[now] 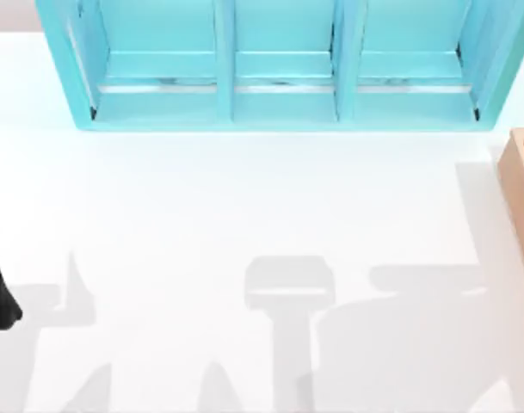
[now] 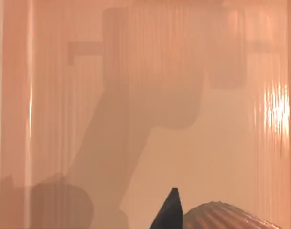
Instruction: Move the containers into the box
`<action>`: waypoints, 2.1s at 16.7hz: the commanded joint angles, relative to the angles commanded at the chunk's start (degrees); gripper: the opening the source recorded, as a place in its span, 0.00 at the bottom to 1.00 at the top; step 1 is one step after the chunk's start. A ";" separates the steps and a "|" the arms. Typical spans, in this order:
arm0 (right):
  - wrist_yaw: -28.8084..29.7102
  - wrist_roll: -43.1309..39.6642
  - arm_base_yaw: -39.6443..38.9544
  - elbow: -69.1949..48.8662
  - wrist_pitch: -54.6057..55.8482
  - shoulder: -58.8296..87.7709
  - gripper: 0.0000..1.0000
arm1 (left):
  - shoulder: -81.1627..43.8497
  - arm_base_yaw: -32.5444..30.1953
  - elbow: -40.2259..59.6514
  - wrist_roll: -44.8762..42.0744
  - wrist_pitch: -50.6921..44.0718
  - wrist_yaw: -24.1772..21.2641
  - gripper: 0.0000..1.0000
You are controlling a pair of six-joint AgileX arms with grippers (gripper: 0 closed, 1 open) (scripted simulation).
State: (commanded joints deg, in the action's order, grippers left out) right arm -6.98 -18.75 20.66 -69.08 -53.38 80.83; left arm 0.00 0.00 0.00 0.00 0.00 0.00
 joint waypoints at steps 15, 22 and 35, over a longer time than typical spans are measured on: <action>0.42 0.94 -0.95 10.62 15.14 4.41 0.00 | 0.00 0.00 0.00 0.00 0.00 0.00 1.00; 0.42 0.94 -0.95 10.62 15.14 4.41 0.30 | 0.00 0.00 0.00 0.00 0.00 0.00 1.00; 0.42 0.94 -0.95 10.62 15.14 4.41 1.00 | 0.00 0.00 0.00 0.00 0.00 0.00 1.00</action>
State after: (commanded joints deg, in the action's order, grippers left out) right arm -6.56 -17.81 19.71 -58.45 -38.24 85.24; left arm 0.00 0.00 0.00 0.00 0.00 0.00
